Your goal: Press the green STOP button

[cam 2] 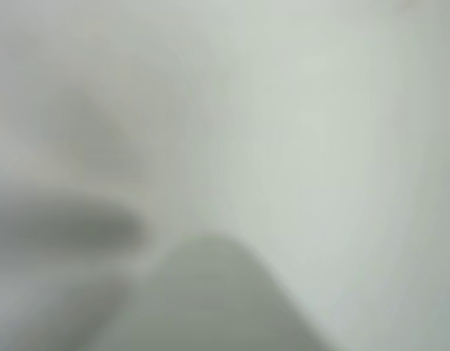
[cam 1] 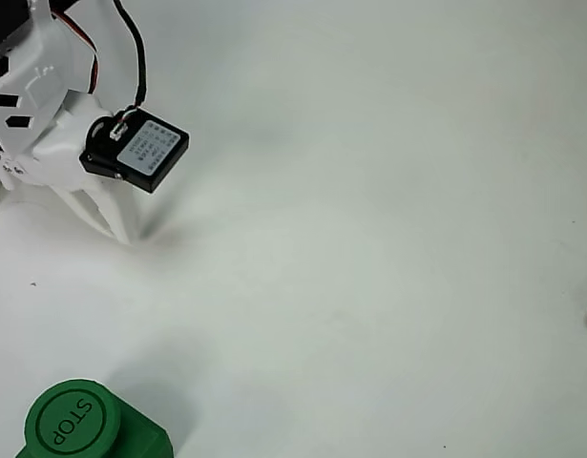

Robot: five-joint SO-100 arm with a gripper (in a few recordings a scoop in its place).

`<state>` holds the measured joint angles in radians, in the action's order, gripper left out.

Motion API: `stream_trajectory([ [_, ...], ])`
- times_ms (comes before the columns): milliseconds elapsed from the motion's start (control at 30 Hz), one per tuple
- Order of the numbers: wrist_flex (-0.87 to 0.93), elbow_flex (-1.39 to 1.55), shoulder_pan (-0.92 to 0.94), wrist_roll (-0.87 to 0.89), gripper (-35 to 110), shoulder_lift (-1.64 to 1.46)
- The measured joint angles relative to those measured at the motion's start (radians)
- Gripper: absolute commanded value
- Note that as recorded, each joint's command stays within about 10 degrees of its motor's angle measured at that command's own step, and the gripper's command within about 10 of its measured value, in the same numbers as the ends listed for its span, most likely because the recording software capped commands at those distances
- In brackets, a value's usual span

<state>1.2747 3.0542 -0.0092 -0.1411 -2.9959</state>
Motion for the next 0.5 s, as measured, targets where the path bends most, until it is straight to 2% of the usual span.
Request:
stream_trajectory([
  [167,0.008,0.014,0.067,0.000,0,-0.242],
  [500,0.011,0.017,0.069,-0.002,0,-0.295],
])
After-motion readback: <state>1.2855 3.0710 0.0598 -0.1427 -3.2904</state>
